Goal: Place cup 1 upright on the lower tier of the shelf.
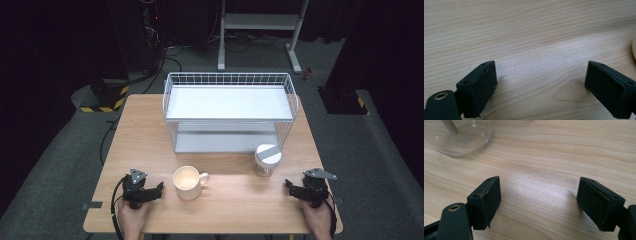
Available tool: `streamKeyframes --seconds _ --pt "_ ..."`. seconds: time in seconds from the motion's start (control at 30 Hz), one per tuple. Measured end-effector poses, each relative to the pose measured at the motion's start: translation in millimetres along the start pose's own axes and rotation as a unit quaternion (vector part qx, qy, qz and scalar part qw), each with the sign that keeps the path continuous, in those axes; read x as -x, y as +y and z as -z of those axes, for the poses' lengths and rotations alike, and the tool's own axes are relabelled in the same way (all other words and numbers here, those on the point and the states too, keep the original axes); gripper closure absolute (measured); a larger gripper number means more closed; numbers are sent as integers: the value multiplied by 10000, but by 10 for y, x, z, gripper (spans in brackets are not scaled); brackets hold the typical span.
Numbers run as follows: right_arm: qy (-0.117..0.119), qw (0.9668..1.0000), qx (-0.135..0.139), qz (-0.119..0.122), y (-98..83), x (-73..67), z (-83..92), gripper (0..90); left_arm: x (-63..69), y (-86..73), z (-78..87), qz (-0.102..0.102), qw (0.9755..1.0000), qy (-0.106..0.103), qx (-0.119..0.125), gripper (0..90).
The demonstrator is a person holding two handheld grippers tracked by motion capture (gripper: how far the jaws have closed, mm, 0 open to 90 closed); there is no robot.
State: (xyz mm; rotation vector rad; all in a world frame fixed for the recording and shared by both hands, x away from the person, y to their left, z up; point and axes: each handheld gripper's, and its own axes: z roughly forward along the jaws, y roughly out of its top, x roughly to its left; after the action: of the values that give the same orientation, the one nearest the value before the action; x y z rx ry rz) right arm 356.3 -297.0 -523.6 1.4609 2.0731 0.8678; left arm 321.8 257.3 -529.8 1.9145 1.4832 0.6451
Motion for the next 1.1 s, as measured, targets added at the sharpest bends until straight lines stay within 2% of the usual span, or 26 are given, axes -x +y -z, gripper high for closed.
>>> streamKeyframes --seconds 0.8,1.1 --pt "-3 10000 -15 -2 2 -1 1 197 -9 -2 5 33 10000 33 33 144" --pt "62 9999 -71 65 13 -1 -13 145 -8 -2 6 46 10000 36 30 145"
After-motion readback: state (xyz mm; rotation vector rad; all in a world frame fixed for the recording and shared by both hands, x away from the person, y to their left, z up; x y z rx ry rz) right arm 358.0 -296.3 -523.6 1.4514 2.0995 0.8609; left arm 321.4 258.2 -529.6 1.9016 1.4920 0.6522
